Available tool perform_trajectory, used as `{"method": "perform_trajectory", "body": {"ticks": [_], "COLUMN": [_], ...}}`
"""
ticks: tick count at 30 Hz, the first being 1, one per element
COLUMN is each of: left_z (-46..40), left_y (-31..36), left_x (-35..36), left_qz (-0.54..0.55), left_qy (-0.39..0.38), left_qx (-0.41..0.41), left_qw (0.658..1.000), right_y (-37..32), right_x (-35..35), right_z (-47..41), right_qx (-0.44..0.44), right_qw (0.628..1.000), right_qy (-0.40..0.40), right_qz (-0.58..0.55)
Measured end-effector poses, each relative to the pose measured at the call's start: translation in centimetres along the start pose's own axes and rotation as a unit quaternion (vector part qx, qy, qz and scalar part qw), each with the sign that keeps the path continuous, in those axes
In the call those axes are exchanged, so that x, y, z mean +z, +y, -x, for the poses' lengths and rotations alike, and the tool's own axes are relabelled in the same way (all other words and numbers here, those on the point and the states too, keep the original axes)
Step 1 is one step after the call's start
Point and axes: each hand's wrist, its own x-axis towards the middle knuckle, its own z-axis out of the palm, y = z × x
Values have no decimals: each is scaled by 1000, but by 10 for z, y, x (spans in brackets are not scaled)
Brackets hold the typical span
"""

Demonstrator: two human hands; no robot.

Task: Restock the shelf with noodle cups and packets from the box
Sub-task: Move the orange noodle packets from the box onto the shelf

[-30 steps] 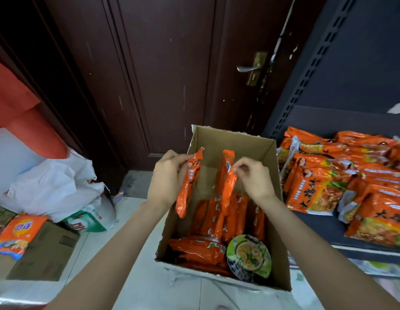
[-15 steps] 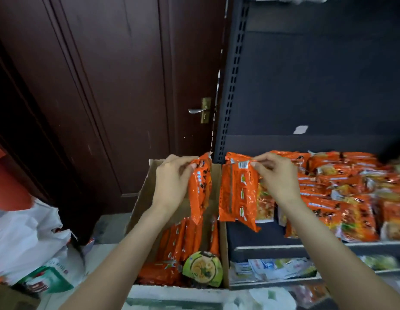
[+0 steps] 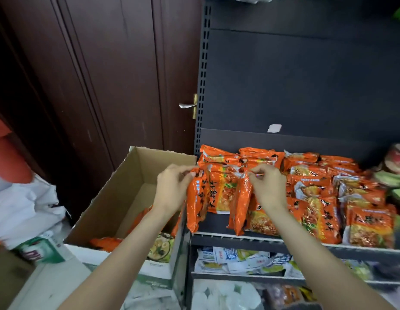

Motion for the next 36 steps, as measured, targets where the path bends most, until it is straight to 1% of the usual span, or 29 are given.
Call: {"method": "perform_trajectory", "body": {"ticks": [3,6,8,10,13,15,17,20,22,23,24,25,26,27,29,31,33,36], "left_z": [1,3,5,6,8,8,8,8,10,11,11,11,10,9,6,3,1,0], "left_y": [-5,-12,-18,-25,-35,-40,-44,-49,-48,-44,-41,-37,-35,-33,-29,-27,-30,-42], "left_x": [6,7,9,12,13,13,13,14,18,21,25,30,34,38,43,46,48,46], "left_qz": [6,9,8,5,18,18,17,49,90,120,148,167,175,176,175,169,116,10], "left_qy": [-17,-16,-21,-27,-25,-29,-34,-24,-39,-55,-74,-88,-98,-107,-136,-183,-209,-189], "left_qx": [-24,-32,-37,-45,-65,-71,-78,-97,-116,-131,-144,-151,-154,-153,-146,-126,-78,-34], "left_qw": [1000,999,999,999,997,997,996,994,988,983,976,970,968,967,964,960,968,981], "right_y": [9,15,16,20,31,38,42,39,29,22,16,12,10,9,10,13,18,36], "right_x": [20,41,53,61,68,71,76,82,78,74,69,65,63,61,63,65,66,69], "right_z": [3,7,8,9,13,16,17,19,21,23,26,28,30,31,32,31,30,27], "right_qx": [27,27,10,-17,-40,-30,-13,-14,-13,-3,13,28,35,37,41,40,33,35], "right_qw": [1000,999,996,985,962,950,947,954,958,951,937,921,912,912,929,941,949,961], "right_qy": [0,-27,-88,-169,-258,-291,-301,-290,-286,-303,-331,-358,-374,-374,-340,-306,-284,-248], "right_qz": [16,9,-9,-5,75,110,108,71,-4,-56,-111,-151,-166,-166,-144,-137,-134,-115]}}
